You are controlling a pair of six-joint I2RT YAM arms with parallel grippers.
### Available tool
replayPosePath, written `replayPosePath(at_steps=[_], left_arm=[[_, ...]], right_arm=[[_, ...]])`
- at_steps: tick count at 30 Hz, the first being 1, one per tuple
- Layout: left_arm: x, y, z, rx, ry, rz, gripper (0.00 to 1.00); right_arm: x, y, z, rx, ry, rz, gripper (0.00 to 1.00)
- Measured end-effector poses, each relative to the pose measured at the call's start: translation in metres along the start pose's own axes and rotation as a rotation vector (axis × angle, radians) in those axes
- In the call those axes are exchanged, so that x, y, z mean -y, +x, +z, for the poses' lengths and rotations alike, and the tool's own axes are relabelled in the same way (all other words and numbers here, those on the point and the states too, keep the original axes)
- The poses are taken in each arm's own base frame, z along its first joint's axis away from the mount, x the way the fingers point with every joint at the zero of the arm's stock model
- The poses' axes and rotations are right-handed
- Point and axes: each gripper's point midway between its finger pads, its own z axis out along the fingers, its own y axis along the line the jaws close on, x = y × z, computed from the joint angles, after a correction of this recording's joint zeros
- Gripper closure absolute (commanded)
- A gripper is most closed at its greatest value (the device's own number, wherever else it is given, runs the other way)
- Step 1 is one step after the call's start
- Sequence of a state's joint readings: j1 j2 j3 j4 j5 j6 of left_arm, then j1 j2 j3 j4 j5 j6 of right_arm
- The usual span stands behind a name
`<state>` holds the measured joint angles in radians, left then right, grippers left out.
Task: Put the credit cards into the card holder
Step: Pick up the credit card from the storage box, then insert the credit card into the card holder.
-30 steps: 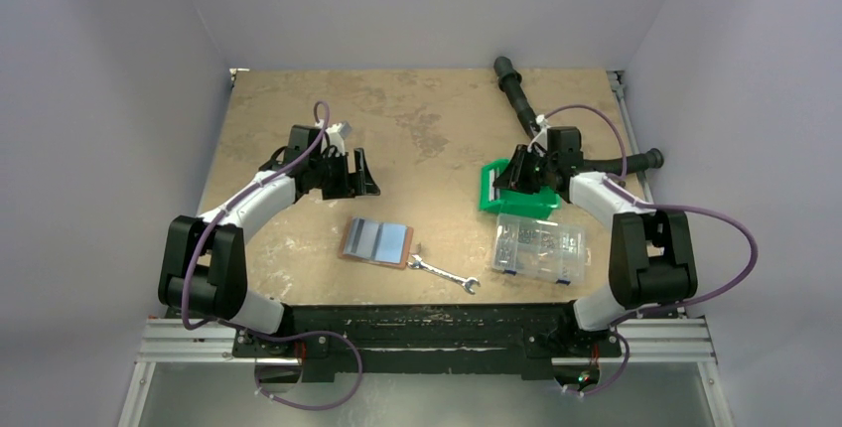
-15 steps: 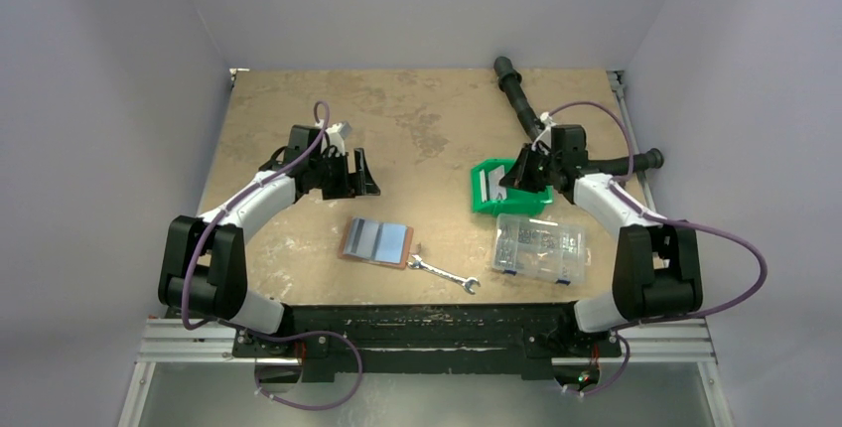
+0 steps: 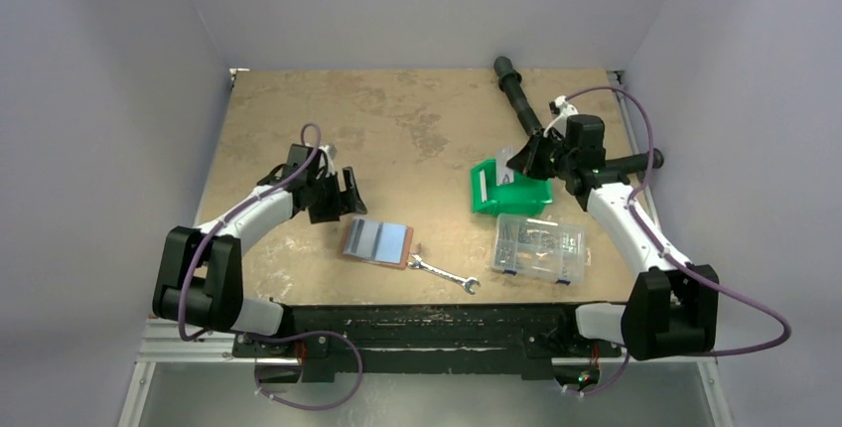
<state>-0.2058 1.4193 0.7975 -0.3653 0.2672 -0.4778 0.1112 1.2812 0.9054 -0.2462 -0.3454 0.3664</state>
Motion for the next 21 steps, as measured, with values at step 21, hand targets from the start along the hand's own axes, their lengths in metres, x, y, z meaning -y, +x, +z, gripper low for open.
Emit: replayPosePath(at_steps=[21], left_arm=[[-0.014,0.047,0.012,0.025,0.036,-0.253,0.58]], right_arm=[[-0.206,0.204,0.031,-0.573,-0.765,0.241,1.00]])
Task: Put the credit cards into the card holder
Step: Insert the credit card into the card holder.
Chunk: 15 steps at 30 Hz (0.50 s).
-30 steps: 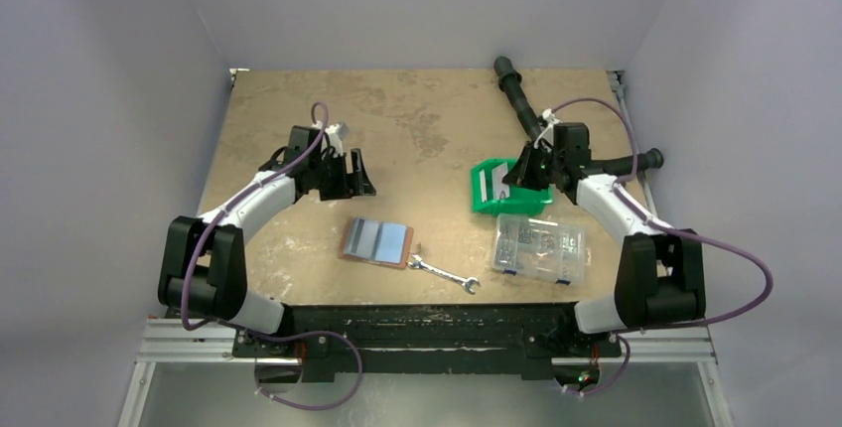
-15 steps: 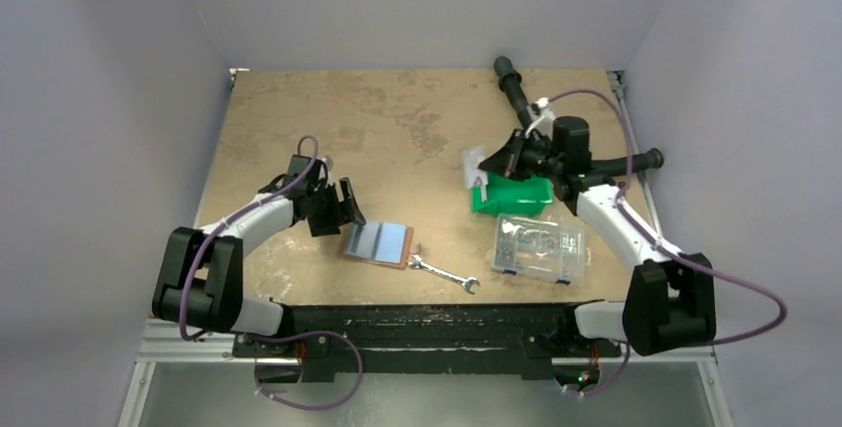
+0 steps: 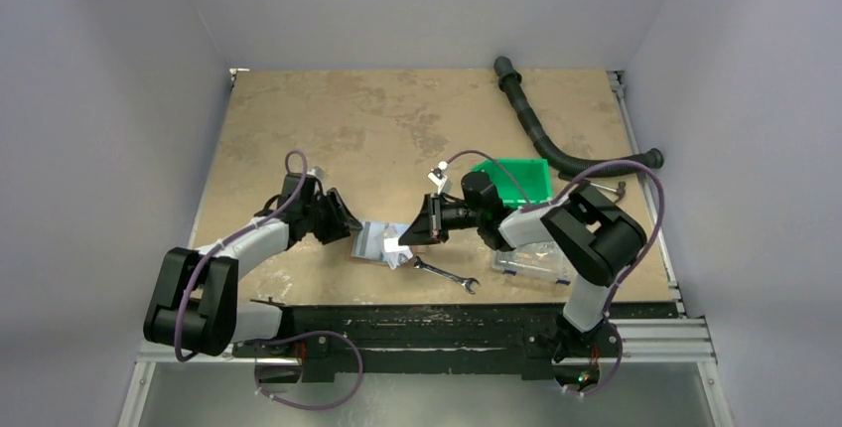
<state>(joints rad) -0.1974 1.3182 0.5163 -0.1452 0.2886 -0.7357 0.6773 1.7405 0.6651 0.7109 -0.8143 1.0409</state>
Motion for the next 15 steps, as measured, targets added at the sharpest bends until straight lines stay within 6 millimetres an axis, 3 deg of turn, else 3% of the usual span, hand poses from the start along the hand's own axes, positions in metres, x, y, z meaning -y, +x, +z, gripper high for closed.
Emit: replayPosePath(at_steps=[9,15], left_arm=[[-0.002,0.004,-0.001,0.014,0.011,-0.032,0.61],[-0.002,0.005,-0.001,0.017,0.014,-0.034,0.62]], right_arm=[[0.023,0.001,0.010,0.038,0.000,0.084,1.00],[0.044,-0.004,0.013,0.060,0.102,0.060,1.00]])
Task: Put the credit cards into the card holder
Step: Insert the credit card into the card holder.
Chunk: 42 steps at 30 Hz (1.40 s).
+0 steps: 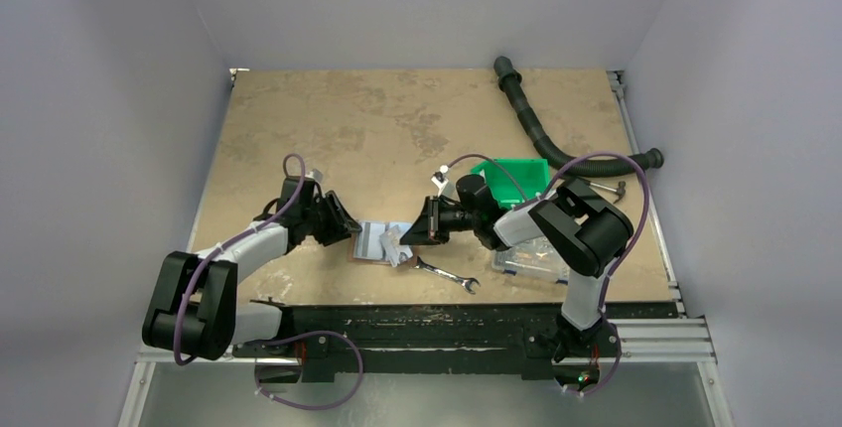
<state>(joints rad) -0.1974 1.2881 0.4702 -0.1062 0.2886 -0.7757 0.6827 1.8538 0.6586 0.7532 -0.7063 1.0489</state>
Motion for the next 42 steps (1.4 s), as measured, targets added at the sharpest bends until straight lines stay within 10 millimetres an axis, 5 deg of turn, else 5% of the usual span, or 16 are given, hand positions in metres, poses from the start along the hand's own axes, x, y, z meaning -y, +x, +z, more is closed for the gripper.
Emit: replayPosePath(at_steps=[17,42], left_arm=[[0.000,0.000,0.000,0.002,0.005,0.002,0.63],[0.000,0.001,0.000,0.003,0.006,0.003,0.63]], right_arm=[[0.021,-0.004,0.002,0.007,0.104,-0.036,1.00],[0.021,-0.003,0.000,0.005,0.120,-0.035,1.00]])
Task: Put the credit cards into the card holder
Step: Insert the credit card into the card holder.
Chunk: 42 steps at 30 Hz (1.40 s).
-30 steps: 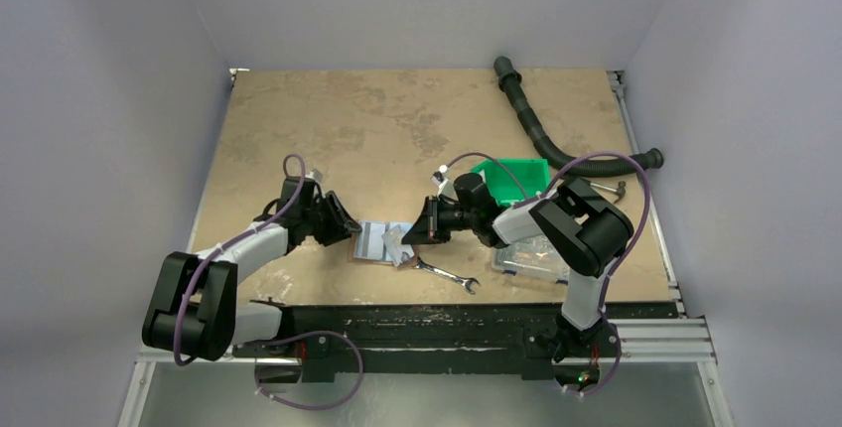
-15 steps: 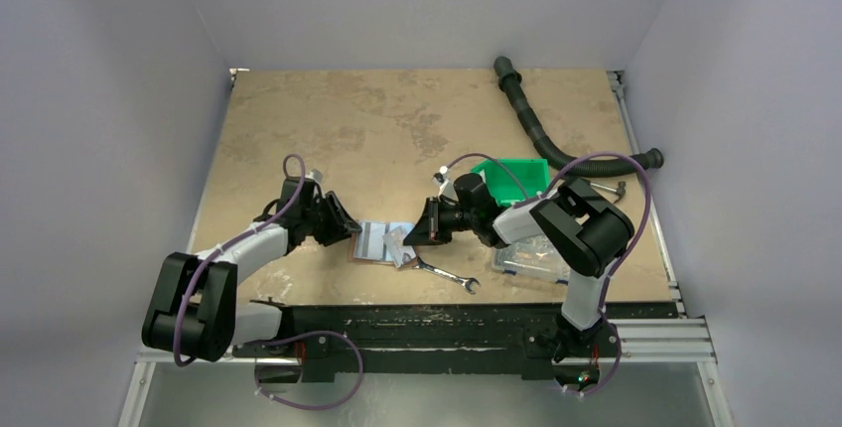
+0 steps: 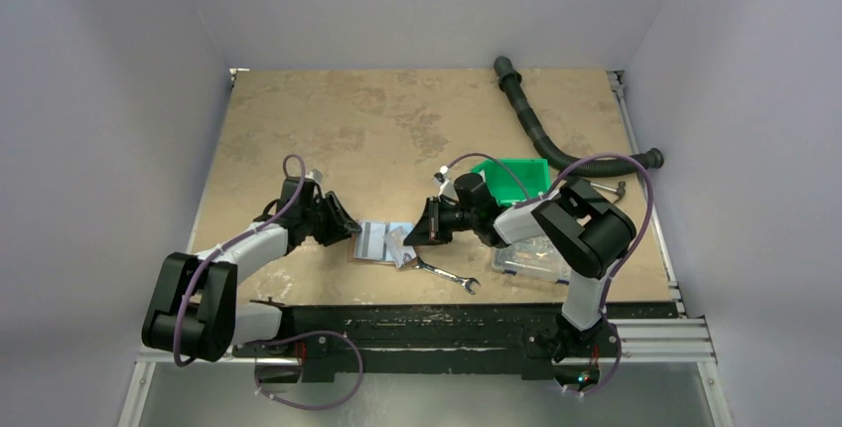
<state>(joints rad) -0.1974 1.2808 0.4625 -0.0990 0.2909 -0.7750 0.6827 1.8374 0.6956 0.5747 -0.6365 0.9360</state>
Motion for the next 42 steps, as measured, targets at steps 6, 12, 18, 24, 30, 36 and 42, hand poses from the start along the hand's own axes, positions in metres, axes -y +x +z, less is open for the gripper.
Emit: replayPosePath(at_steps=[6,12,18,24,30,36,42], left_arm=[[0.000,0.000,0.000,0.001,0.001,0.000,0.64],[0.000,0.000,0.000,0.002,0.002,0.000,0.65],[-0.002,0.004,-0.002,0.005,0.006,-0.006,0.65],[-0.002,0.005,-0.003,0.012,0.013,-0.014,0.66],[-0.002,0.005,-0.003,0.016,0.016,-0.020,0.66],[-0.002,0.005,-0.003,0.015,0.016,-0.020,0.66],[-0.002,0.006,-0.003,0.016,0.016,-0.020,0.66]], right_arm=[[-0.002,-0.004,0.006,-0.001,-0.006,0.009,1.00],[-0.007,-0.013,0.014,0.018,-0.035,0.033,1.00],[-0.008,-0.022,0.021,0.070,-0.057,0.100,1.00],[-0.006,-0.027,0.020,0.124,-0.061,0.133,1.00],[-0.008,-0.030,0.020,0.145,-0.066,0.138,1.00],[-0.011,-0.029,0.024,0.156,-0.068,0.136,1.00],[-0.008,-0.025,0.026,0.192,-0.067,0.147,1.00]])
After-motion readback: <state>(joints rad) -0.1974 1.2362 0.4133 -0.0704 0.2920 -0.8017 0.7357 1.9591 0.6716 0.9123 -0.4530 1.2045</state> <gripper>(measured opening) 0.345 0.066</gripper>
